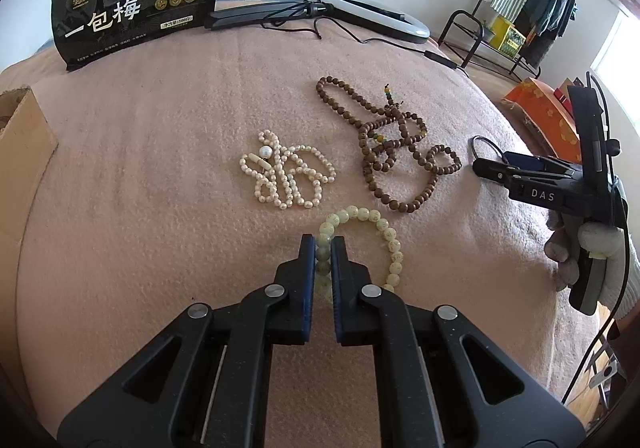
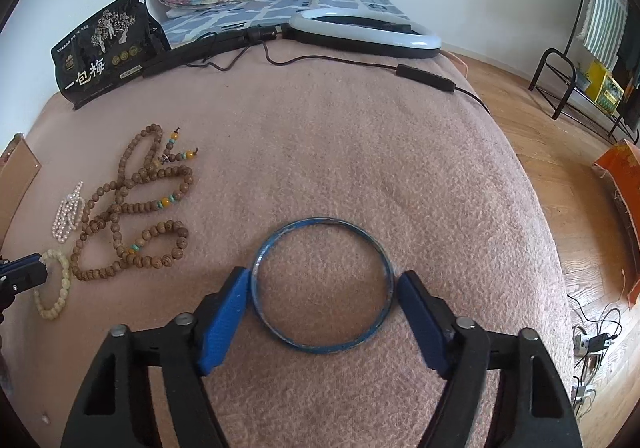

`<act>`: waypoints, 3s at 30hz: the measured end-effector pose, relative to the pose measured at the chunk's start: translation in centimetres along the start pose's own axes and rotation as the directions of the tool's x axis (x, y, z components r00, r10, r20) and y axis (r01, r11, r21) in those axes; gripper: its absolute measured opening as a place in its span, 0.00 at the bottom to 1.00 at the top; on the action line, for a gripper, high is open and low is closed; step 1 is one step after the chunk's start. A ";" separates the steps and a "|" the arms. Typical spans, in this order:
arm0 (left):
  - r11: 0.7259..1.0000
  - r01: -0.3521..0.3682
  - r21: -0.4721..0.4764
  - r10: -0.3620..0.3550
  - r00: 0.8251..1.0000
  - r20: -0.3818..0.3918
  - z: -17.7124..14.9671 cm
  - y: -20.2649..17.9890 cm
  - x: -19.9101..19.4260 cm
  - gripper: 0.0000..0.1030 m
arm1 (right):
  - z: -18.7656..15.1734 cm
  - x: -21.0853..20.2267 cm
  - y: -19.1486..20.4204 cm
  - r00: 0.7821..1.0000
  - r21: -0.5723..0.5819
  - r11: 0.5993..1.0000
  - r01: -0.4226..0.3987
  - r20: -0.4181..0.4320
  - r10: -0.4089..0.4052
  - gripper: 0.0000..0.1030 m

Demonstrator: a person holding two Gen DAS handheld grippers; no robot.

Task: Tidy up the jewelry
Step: 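Close left tool on cream bead bracelet while right tool grips blue bangle, then carry bracelet in left tool and bangle in right tool over the box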

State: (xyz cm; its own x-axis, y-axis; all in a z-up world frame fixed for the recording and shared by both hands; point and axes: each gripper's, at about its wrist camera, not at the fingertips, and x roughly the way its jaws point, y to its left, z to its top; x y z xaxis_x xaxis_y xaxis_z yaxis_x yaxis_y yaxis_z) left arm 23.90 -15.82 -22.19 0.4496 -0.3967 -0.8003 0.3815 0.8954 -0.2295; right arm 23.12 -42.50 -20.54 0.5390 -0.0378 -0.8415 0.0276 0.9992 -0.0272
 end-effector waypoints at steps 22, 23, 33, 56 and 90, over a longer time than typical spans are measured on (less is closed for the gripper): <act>1.000 -0.016 0.022 0.015 0.997 0.077 -0.4 0.2 -4.9 0.05 | -0.2 -5.7 2.4 0.996 -0.017 0.999 -0.041 0.077 0.043 0.72; 1.000 -0.020 0.019 0.018 0.997 0.081 -0.4 0.4 -5.3 0.05 | -0.2 -6.0 2.7 0.996 -0.021 0.999 -0.045 0.079 0.047 0.72; 0.999 -0.037 -0.006 0.038 0.992 0.117 -1.1 2.0 -8.5 0.05 | -0.2 -8.7 5.6 0.991 -0.067 0.995 -0.073 0.107 0.080 0.72; 0.995 -0.048 -0.082 0.065 0.971 0.228 -1.7 7.2 -16.9 0.05 | 1.8 -14.4 15.8 0.971 -0.208 0.967 -0.146 0.156 0.180 0.72; 0.953 -0.185 -0.241 0.253 0.922 0.294 -4.2 21.0 -24.7 0.05 | 5.3 -15.2 34.9 0.928 -0.391 0.876 -0.284 0.116 0.353 0.72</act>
State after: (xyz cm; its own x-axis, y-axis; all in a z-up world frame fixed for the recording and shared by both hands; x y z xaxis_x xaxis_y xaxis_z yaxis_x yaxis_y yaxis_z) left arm 17.46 13.66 -9.56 0.7482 -0.1982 -0.6331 0.0856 0.9752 -0.2042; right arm 20.36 -7.10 -5.84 0.6080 0.3171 -0.7278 -0.4580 0.8889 0.0047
